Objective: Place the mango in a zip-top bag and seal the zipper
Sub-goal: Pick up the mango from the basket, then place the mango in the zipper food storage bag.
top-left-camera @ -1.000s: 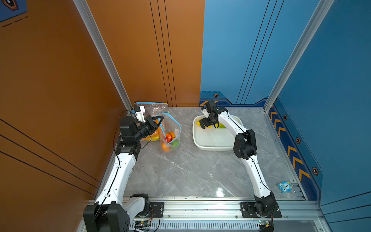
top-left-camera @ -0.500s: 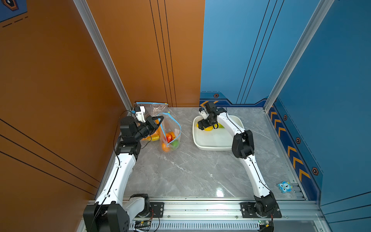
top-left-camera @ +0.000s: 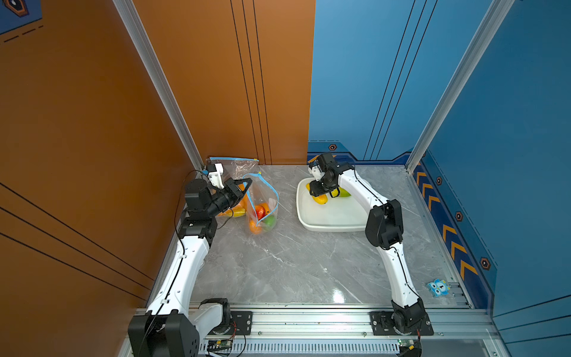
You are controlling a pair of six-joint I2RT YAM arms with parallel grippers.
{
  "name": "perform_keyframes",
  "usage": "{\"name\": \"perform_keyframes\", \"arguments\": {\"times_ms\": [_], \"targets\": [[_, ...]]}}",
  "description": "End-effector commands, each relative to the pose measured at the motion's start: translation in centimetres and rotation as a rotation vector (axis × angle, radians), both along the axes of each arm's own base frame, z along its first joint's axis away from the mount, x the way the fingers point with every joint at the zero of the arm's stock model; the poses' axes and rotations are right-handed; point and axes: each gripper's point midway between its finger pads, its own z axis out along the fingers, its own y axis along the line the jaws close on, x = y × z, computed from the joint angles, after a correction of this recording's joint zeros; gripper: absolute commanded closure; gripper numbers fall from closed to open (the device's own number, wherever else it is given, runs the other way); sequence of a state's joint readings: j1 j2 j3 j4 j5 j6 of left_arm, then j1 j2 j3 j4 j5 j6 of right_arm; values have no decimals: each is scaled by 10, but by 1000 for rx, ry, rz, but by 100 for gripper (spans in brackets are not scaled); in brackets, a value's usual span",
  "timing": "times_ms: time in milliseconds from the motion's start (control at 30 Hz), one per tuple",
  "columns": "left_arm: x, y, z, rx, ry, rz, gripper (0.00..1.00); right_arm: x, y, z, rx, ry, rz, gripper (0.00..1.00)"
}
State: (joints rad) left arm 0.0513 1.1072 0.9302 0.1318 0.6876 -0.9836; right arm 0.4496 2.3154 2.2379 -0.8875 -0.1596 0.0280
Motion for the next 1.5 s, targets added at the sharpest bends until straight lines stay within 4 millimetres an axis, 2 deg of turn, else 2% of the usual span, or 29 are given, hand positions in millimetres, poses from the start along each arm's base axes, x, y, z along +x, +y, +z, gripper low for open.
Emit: {"name": "perform_keyframes", "arguments": {"times_ms": [0,33,67,133,167,267,333,400,567,667,767,900,1000,1133,1233,1333,1400,1467], "targets": [[1,0,5,21,-45,2,100,-18,1,115,137,-205,-119,56],[1,0,4,21,-44,1,100,-25,6,134,181,-255,-122,60],[2,0,4,23,-44,1,100,-38,16,172,271,-341,-108,61],[2,0,2,23,-40,-1,100,-62,34,222,436,-465,-102,61],[3,0,1,22,-35,-2,100,-77,49,254,547,-531,-60,62],[4,-1,0,19,-30,-8,100,-116,94,283,718,-603,21,62],[4,-1,1,21,-34,-7,100,-128,120,291,781,-628,47,62],[3,0,3,22,-40,-7,100,-137,149,290,836,-642,95,61],[4,4,3,16,-36,-9,100,-151,210,275,909,-639,160,60],[4,5,3,15,-35,-8,100,-150,224,260,885,-640,162,59],[4,6,-1,10,-24,-9,100,-150,228,245,885,-629,167,49],[5,8,-1,10,-23,-3,100,-155,225,241,882,-629,181,21],[5,9,1,10,-26,4,100,-158,219,251,877,-637,182,8],[5,13,5,6,-32,13,100,-163,204,269,862,-658,170,8],[4,13,15,3,-51,9,100,-168,182,280,824,-687,153,8],[-2,11,28,0,-81,-2,100,-161,127,283,724,-692,64,5],[-7,10,34,9,-105,-1,100,-143,68,260,559,-643,-62,3],[-8,10,34,14,-111,2,100,-124,12,218,369,-573,-149,0]]}}
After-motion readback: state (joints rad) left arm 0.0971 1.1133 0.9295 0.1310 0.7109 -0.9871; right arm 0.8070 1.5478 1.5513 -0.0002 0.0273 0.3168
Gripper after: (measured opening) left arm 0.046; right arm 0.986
